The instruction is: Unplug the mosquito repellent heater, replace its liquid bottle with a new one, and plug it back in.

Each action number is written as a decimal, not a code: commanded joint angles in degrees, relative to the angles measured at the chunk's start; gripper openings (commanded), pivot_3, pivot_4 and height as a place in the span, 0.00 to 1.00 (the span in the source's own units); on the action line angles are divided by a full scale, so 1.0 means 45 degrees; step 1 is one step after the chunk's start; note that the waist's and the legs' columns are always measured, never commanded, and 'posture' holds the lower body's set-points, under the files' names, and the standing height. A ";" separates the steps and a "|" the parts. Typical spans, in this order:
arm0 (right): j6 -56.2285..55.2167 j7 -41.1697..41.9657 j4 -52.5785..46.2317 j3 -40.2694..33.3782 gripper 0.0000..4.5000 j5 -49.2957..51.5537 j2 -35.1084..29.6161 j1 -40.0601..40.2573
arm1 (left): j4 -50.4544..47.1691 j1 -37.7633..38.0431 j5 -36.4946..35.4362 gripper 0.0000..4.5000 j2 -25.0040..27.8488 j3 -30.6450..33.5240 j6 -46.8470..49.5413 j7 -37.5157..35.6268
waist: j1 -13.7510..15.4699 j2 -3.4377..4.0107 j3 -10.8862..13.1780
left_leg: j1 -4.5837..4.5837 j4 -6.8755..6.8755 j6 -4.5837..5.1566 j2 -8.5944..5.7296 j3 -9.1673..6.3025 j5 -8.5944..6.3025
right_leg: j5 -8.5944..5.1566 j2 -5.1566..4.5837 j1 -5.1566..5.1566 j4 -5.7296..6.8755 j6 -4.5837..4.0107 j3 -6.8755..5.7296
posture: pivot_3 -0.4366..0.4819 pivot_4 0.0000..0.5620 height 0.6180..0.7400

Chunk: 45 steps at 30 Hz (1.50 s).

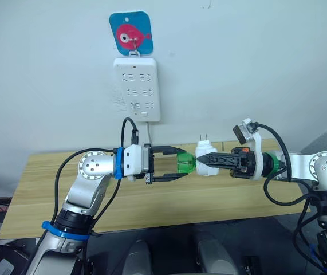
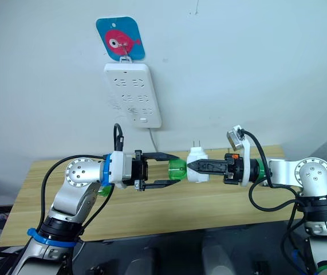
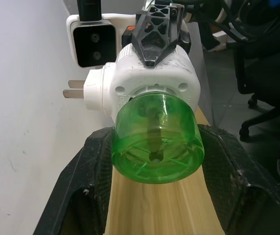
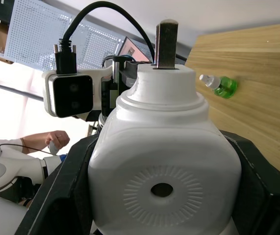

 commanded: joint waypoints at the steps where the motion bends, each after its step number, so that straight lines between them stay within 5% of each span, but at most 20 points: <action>1: 0.0054 0.0278 -0.0754 -0.0024 0.67 0.0718 0.0278 -0.0192 | -0.0885 -0.0525 -0.1600 0.50 0.0365 0.0085 0.4611 0.1253 | -0.0003 0.0000 0.0005 | -0.0001 0.0000 0.0000 0.0000 -0.0004 0.0000 | 0.0000 0.0000 0.0000 0.0001 0.0000 -0.0001 | 0.34 0.35 0.88; 6: 0.0202 0.0801 -0.1494 -0.0070 0.67 0.0283 0.0080 0.0003 | -0.0704 -0.1774 -0.5415 0.50 0.2227 0.0429 1.2773 0.1018 | -0.0038 0.0003 0.0012 | -0.0003 -0.0003 0.0002 -0.0001 -0.0023 -0.0001 | -0.0005 0.0005 -0.0001 0.0006 0.0008 -0.0018 | 0.34 0.35 0.88; 9: 0.0147 0.0885 -0.1714 -0.0053 0.67 0.0252 0.0046 0.0118 | -0.0557 -0.2247 -0.6641 0.50 0.2369 0.0923 1.4339 0.1215 | -0.0057 0.0008 0.0016 | -0.0001 -0.0009 0.0007 0.0002 -0.0028 -0.0004 | -0.0008 0.0012 -0.0004 0.0002 0.0012 -0.0021 | 0.33 0.35 0.88; 14: -0.0106 0.0684 -0.1628 -0.0090 0.67 0.0425 0.0087 0.0178 | -0.0896 -0.2057 -0.6343 0.50 0.2306 0.1066 1.3783 0.1336 | -0.0005 0.0008 0.0016 | -0.0002 -0.0006 0.0006 0.0005 -0.0029 -0.0004 | -0.0008 0.0012 -0.0005 -0.0001 0.0012 -0.0021 | 0.34 0.35 0.88; 21: -0.0493 0.0078 -0.1033 -0.0261 0.67 0.0806 0.0100 0.0174 | -0.1521 -0.0422 -0.2787 0.99 0.2502 0.0468 0.7864 0.0375 | 0.0011 0.0009 0.0017 | 0.0002 -0.0012 0.0005 0.0007 -0.0012 -0.0004 | -0.0007 0.0012 -0.0010 -0.0005 0.0009 -0.0004 | 0.33 0.35 0.88; 23: -0.0558 -0.0055 -0.0921 -0.0322 0.67 0.0843 0.0057 0.0209 | -0.1324 0.0334 -0.1055 0.99 0.2251 0.0445 0.4598 0.0445 | 0.0024 0.0010 0.0017 | 0.0002 -0.0011 0.0005 0.0008 -0.0003 -0.0004 | -0.0006 0.0011 -0.0011 -0.0007 0.0008 0.0006 | 0.34 0.35 0.88; 29: -0.0703 -0.0403 -0.0874 -0.0382 0.67 0.0954 0.0092 0.0306 | -0.0838 0.1010 0.0517 0.99 0.0555 0.0692 -0.1579 0.0591 | 0.0370 0.0006 0.0016 | -0.0004 0.0000 0.0004 0.0006 0.0042 -0.0005 | -0.0002 0.0005 -0.0013 -0.0019 0.0012 0.0043 | 0.34 0.35 0.88; 39: -0.0752 -0.0646 -0.0905 -0.0287 0.67 0.0975 0.0228 0.0210 | 0.0169 0.0513 0.0637 0.99 -0.0030 0.0270 -0.2986 0.0612 | 0.0351 0.0006 0.0016 | 0.0002 0.0000 0.0005 0.0004 0.0065 -0.0006 | 0.0006 0.0005 -0.0013 -0.0018 0.0026 0.0065 | 0.34 0.35 0.88; 45: -0.0759 -0.0734 -0.0958 -0.0277 0.67 0.1064 0.0287 0.0215 | 0.0360 -0.0087 0.0654 0.65 -0.0384 0.0053 -0.2776 0.0777 | 0.0346 0.0005 0.0017 | 0.0000 0.0002 0.0007 0.0003 0.0066 -0.0006 | 0.0007 0.0004 -0.0013 -0.0018 0.0028 0.0066 | 0.34 0.35 0.88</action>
